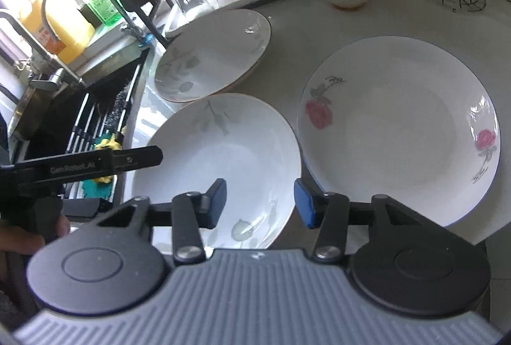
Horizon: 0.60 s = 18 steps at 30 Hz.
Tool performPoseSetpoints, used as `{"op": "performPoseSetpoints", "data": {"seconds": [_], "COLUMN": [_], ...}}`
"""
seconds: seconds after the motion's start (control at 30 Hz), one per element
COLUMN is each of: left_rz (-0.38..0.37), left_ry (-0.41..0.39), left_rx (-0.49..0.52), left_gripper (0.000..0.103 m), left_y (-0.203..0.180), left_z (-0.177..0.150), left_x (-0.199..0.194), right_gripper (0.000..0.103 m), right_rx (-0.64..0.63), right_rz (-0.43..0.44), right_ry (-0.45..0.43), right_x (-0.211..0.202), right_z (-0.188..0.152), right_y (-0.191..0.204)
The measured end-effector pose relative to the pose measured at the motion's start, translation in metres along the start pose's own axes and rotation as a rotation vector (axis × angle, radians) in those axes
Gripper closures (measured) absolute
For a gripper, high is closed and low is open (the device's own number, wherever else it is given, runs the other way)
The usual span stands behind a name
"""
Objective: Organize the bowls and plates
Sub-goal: 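Close the right gripper on the leaf plate rim while the left gripper grips it too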
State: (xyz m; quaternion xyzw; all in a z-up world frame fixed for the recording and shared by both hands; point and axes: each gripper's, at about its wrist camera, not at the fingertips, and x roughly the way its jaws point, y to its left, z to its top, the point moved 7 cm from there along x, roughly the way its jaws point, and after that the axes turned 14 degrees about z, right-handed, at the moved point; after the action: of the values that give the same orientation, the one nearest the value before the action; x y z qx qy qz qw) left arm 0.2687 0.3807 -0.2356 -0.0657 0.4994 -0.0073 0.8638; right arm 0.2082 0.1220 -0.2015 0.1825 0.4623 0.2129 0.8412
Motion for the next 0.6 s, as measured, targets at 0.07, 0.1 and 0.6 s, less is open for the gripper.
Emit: {"op": "performPoseSetpoints", "data": {"seconds": [0.07,0.1,0.6], "left_rz": [-0.006,-0.011,-0.055], "left_ry": [0.007,0.014,0.047], "left_rx": [0.0,0.0,0.041], "left_gripper": [0.038,0.041,0.061], "left_y": [0.0,-0.001,-0.013], "left_z": [0.0,0.0,-0.001], "left_x": [0.005,0.007,0.025], "right_gripper": [0.054,0.058,0.087], "right_rx": [0.0,0.002,0.194], "right_rz": [-0.013,-0.019,0.012], "right_ry": [0.0,0.002,0.011], "right_x": [0.001,0.001,0.019], "right_z": [0.001,0.001,-0.01], "right_y": [-0.002,-0.003,-0.032]}}
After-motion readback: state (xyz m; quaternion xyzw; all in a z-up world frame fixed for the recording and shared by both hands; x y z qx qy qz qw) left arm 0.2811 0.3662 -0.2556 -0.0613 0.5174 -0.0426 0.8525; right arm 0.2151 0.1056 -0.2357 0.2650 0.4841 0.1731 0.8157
